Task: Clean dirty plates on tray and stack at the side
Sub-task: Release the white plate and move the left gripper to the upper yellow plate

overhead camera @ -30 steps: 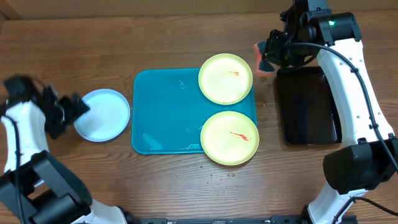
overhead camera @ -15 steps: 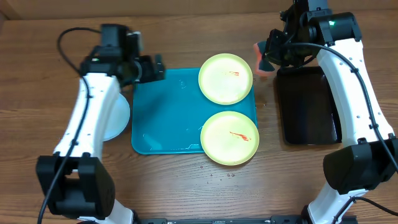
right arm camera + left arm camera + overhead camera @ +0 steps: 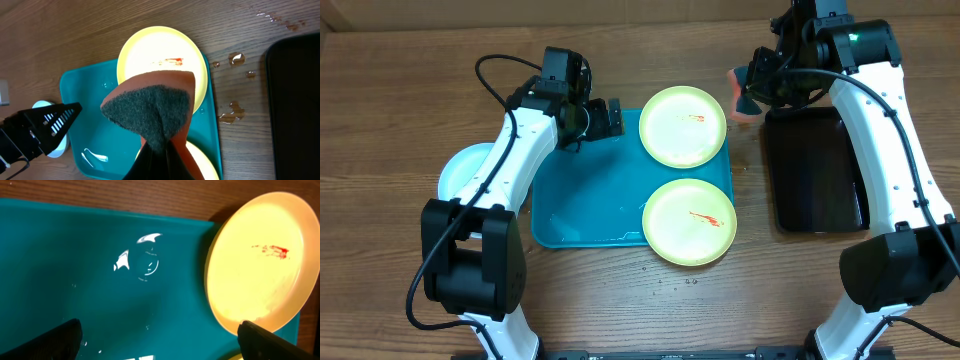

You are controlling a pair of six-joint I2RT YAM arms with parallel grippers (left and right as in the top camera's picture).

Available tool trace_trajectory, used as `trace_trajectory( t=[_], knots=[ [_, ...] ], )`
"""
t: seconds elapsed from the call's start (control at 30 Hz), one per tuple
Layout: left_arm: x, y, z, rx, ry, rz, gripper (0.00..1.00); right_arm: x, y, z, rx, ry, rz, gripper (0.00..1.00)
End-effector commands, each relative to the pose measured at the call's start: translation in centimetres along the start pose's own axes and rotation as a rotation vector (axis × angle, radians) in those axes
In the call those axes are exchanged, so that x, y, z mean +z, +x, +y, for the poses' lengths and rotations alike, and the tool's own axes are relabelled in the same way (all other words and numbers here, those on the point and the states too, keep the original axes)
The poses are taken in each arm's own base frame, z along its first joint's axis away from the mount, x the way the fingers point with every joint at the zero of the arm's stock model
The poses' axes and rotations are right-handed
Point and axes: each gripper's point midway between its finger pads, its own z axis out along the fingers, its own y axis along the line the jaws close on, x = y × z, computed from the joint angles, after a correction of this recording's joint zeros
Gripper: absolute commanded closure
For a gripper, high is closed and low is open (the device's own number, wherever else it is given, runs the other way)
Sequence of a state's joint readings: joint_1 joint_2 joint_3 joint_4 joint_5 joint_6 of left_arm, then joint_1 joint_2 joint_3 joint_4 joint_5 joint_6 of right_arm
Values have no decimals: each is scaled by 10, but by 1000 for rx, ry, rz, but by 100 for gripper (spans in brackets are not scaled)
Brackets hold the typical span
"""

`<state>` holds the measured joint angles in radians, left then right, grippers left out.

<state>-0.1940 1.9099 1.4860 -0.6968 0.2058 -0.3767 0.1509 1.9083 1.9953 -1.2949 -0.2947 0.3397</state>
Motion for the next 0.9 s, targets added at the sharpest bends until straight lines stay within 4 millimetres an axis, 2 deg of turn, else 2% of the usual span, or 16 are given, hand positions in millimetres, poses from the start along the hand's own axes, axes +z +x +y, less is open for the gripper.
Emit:
trace_trajectory(
  t=[0.0,0.13,0.3,0.57,0.73,0.87],
  knots=[
    [-4,-11,-11,-22,48,-30,0,-4,-5,-1,2,1,-21,96],
    [-5,-10,-19,-17,94,-19,0,-4,-4,-1,5,2,-18,96],
    [-3,-6,-26,0,94,-17,13,-4,-4,-1,5,3,-16,96],
    [3,-3,-38,16,9,-62,8,-4,-3,-1,5,3,-15,96],
    [4,-7,-62,42,40,-110,4,-4,-3,-2,5,4,-15,96],
    [10,-3,-61,-29,40,-87,5,-4,-3,-2,2,4,-15,96]
  ],
)
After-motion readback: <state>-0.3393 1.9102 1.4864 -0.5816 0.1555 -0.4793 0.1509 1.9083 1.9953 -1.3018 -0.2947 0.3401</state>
